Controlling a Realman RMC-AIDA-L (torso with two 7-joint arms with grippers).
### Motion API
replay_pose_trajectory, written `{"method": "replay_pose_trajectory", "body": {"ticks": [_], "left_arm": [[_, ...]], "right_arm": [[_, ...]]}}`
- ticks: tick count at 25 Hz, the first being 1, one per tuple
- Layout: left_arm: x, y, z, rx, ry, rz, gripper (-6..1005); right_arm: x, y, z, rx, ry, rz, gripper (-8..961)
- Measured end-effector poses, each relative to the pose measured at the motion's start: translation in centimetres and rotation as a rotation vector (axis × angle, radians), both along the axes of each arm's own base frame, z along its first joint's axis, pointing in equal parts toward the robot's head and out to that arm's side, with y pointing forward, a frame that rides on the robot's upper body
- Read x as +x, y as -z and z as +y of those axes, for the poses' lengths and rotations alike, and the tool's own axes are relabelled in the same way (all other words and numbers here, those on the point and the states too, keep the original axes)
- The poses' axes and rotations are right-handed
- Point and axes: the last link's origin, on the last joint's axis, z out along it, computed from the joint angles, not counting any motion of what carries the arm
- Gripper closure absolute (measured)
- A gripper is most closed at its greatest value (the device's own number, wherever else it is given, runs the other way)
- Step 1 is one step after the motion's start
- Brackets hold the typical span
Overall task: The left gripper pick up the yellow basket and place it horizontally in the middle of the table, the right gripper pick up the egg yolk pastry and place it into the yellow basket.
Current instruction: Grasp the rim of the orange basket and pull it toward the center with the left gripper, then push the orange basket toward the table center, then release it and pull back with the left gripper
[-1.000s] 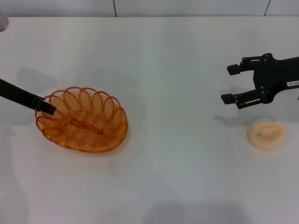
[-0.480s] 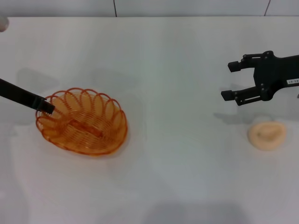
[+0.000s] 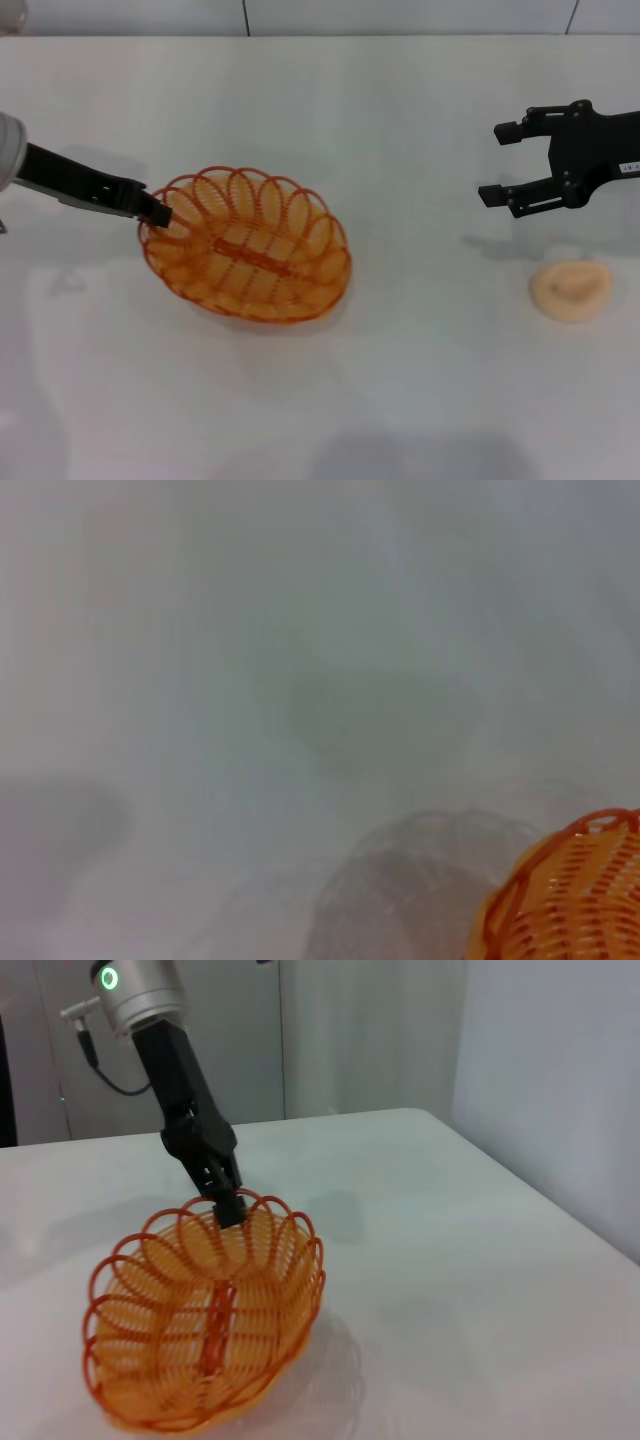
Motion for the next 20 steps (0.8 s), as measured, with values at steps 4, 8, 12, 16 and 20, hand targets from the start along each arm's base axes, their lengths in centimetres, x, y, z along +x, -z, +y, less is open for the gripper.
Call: {"method": "replay_pose_trajectory", "body": {"ticks": [4,8,12,16,20], "left_arm": [[1.0,1.0,-0.2,-0.014,-0.077,-0.039,914],[1.7,1.8,-0.2,-0.032,-0.131,-0.065,923],[2.7,3.3,-0.1,-0.060,-0.251,-0.092,911],[3.3,4.1,0.1,-0.059,-0.311,-0.097,899],[3.6,4.8,0.1,-0.062,-0.350,-0.096,887]], "right_arm": [[0.1,0.0,0.2,0.013,0.005,-0.003,110],[0.1,-0.1,0.2,0.017,0.004,-0.005,110],[0.1,-0.2,0.3,0.025,-0.006,-0.011,110],[0.3,-0.4,0.3,0.031,-0.008,-0.016,109],[0.4,-0.4,0.1,0.037,-0.014,-0.017,109]]}}
